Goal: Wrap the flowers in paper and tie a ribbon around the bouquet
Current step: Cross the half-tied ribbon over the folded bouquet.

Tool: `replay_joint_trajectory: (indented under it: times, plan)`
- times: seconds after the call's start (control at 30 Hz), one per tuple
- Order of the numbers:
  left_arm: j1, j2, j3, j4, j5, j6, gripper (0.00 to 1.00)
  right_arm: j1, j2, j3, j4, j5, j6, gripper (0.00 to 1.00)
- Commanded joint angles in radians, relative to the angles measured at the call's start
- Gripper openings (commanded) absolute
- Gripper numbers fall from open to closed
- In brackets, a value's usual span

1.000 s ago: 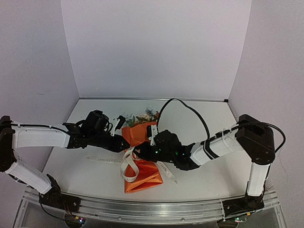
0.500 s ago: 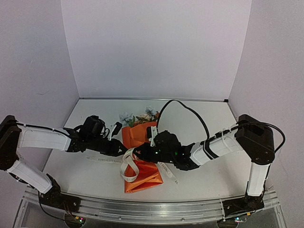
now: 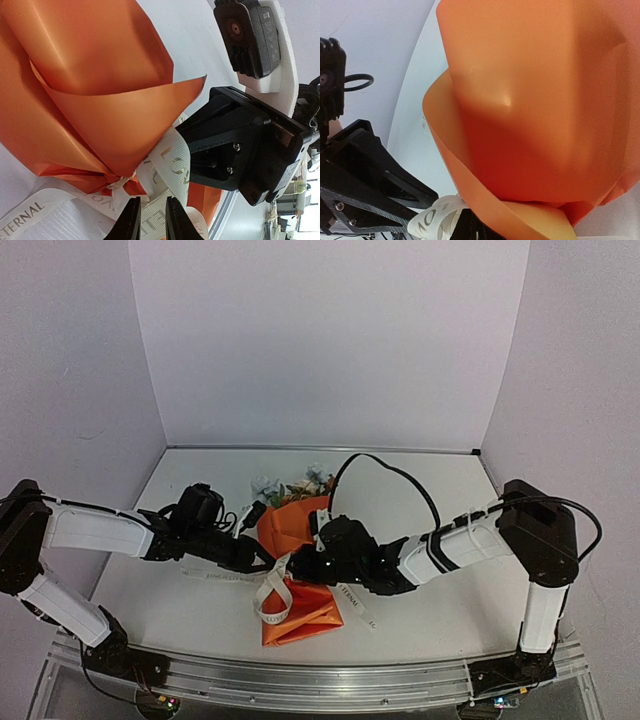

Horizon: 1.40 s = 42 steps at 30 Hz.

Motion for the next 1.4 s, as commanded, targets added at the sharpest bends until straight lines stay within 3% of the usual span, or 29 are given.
replay_joint_trajectory:
  times: [0.0,0.77,1.03,1.37]
  plan:
    - [0.002,-0.02,0.022,0.051,0.031,0.014,0.2,0.018,-0.034,0.055,-0.081,0.061,-0.063,0.0]
    - [0.002,0.034,0.038,0.07,0.058,0.012,0.27,0.032,0.001,0.12,-0.091,0.007,-0.094,0.0]
    - [0.002,0.024,0.051,0.019,-0.007,0.033,0.36,0.032,-0.013,0.1,-0.067,-0.006,-0.096,0.0]
    - [0.002,0.034,0.066,0.014,-0.038,0.039,0.36,0.032,0.004,0.102,-0.009,-0.071,-0.094,0.0]
